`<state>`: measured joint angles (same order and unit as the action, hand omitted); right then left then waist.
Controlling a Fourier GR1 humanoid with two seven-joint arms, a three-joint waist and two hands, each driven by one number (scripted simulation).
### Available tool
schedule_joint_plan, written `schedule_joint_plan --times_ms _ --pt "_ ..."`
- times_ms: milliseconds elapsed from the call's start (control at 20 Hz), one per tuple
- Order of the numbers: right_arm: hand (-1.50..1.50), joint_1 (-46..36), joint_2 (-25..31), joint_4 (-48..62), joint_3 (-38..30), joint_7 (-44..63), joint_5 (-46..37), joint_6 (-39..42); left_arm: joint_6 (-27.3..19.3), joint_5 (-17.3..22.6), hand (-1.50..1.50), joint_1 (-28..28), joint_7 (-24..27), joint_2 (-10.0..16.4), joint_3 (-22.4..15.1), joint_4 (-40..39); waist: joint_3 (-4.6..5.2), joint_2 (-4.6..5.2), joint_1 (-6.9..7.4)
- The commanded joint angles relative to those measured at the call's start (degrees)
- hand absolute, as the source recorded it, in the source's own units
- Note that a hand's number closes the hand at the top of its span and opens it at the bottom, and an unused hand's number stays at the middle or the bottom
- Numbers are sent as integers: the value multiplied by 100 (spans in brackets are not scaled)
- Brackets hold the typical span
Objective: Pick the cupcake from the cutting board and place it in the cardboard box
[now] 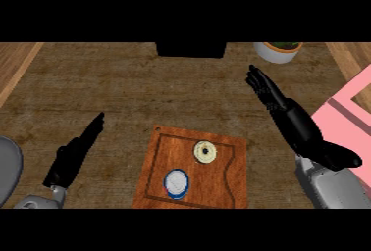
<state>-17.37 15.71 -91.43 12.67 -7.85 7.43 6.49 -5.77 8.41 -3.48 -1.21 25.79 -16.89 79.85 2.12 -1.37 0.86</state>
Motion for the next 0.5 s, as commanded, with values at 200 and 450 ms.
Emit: schedule_joint_plan --times_ms 200,450 --pt "-150 -963 485 -767 -1043 908 436 -162 337 -130 0 -756 880 454 476 480 -201 88 -150" --pt "-150 -311 1156 -587 -646 676 -894 -8 205 -328 0 -1241 393 -28 232 709 -214 132 -140"
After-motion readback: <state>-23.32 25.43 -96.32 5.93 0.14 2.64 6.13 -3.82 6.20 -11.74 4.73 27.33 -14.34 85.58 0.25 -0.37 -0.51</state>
